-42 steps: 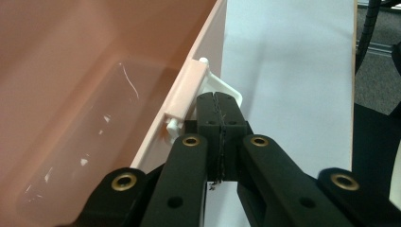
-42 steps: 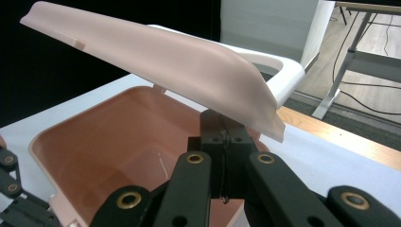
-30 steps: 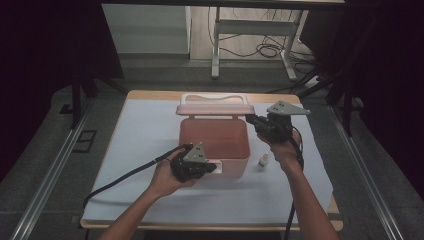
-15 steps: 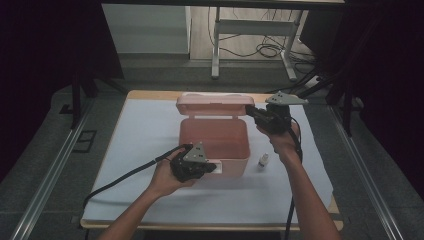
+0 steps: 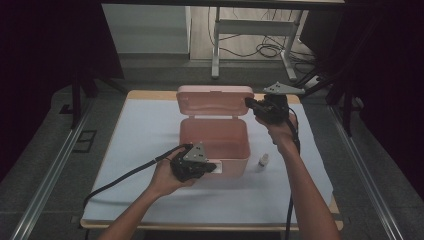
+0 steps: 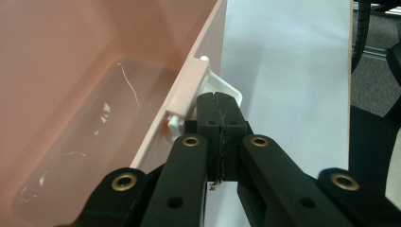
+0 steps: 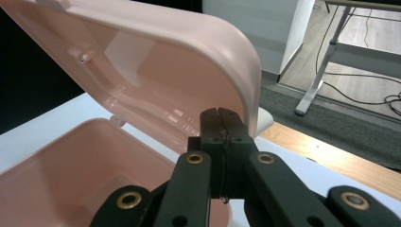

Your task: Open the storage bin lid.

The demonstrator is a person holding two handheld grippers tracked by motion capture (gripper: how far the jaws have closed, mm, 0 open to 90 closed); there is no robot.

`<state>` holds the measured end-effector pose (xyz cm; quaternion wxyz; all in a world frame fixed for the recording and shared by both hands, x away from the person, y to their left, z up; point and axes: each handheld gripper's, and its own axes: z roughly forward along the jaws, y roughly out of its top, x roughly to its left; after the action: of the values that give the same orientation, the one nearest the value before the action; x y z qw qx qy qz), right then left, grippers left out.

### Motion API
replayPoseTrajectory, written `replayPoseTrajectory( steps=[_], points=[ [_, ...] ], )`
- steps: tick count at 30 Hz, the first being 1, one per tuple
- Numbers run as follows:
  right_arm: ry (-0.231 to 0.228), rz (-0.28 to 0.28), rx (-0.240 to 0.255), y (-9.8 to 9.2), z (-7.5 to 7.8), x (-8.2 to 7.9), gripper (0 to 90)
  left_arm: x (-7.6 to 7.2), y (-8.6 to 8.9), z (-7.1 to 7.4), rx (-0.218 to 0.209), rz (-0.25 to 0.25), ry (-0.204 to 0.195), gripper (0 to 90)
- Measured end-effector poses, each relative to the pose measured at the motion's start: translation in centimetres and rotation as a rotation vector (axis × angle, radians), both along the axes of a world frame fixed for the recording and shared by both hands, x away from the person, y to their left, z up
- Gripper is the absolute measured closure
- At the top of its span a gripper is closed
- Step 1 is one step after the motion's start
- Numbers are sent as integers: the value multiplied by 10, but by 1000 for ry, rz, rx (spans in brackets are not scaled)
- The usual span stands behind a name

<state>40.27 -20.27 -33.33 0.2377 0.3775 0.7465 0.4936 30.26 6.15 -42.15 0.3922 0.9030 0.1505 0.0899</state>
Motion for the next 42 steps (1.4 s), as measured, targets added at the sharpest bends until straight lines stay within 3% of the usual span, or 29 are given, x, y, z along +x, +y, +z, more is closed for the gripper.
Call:
replayPoseTrajectory(
  steps=[16,42],
  points=[
    [32,-26,-13,3,-3,20,896,0,0,0,-2,-2,-5,900],
    [74,-58,-31,4,-16,40,892,0,0,-1,-2,-2,-7,900]
  ],
)
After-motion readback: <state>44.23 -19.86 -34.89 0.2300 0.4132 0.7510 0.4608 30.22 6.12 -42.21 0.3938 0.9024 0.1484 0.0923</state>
